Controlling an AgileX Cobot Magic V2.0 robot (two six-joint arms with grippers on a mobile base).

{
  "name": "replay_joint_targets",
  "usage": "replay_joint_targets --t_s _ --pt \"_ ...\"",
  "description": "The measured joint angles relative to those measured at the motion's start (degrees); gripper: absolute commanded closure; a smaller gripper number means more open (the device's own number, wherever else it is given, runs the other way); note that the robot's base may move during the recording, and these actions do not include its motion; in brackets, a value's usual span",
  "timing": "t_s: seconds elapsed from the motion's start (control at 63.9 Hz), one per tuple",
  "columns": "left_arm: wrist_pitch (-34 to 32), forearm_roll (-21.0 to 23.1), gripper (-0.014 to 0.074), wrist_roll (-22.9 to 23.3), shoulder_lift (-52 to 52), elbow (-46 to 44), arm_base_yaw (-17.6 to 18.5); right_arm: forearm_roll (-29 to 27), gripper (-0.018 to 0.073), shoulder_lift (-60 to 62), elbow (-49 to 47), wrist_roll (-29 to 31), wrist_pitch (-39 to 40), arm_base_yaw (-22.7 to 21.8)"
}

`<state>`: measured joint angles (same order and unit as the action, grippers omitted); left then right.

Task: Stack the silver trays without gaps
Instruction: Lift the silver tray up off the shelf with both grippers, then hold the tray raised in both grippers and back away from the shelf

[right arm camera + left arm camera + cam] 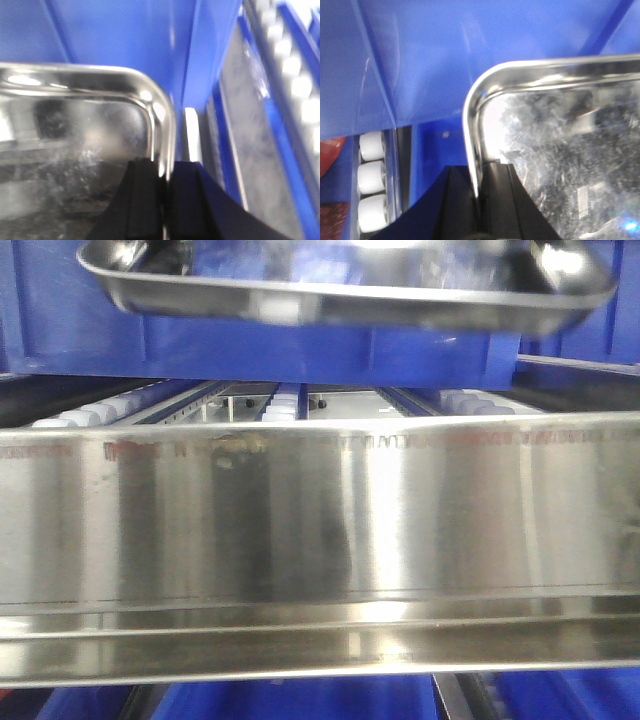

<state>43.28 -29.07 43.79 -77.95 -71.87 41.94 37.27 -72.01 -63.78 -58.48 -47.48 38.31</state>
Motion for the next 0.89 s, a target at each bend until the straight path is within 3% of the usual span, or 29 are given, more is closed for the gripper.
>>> replay_joint_targets --t_s 0.391,0.893 --pt "-1.37 -4.19 0.0613 4.34 2.71 0.00 0.27 0.83 0.0626 1.31 -1.34 0.22 0.30 0.23" --pt "-3.01 -7.48 0.0613 5.36 2.93 0.00 0.27 2.76 0.0626 1.31 -2.72 0.22 3.34 0.20"
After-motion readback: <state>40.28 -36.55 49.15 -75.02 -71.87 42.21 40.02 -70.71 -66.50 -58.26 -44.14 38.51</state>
